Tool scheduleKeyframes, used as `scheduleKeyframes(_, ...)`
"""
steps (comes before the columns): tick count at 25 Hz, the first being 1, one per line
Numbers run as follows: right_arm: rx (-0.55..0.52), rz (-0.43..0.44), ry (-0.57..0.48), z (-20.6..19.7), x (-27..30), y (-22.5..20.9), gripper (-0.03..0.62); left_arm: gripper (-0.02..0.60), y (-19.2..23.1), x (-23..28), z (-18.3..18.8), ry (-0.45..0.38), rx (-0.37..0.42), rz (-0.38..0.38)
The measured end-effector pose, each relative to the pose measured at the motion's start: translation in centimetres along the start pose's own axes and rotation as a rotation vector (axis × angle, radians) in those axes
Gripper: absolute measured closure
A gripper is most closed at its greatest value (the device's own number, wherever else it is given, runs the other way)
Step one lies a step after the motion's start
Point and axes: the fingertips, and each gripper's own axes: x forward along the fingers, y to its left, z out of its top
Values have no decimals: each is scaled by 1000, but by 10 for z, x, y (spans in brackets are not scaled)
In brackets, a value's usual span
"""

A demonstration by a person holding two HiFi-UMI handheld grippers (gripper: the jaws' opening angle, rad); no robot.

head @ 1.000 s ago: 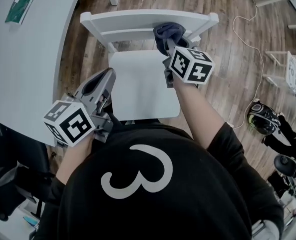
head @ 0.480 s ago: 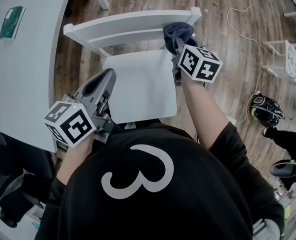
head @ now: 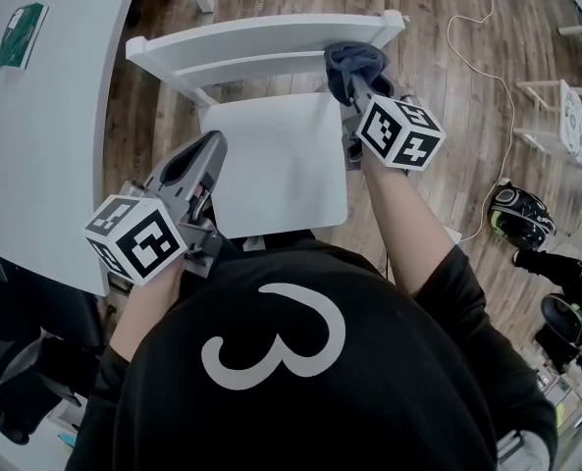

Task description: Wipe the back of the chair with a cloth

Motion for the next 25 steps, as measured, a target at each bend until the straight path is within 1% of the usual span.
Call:
scheduleKeyframes(2,4,36,-16,0,-1,13,542,568,3,-3,1,-5,-4,-1)
scheduleKeyframes(4,1,82,-8,-7,3,33,542,568,9,-7,1,-13,-11,5)
scheduleKeyframes(10,28,253,61,-37,20,110,542,568,34,-30,6,-42,-40,49)
scheduleKeyframes(15,13,372,130,-60,38,172,542,568,60,-60,10,-74,-72,115)
scheduleKeyframes(20,-2,438,168,-75,57,215,542,568,85,-85,16,-108,-101,172)
scheduleKeyframes(25,-34,433,224,-99,82,231,542,568,102,-108,20,-131,-126,221)
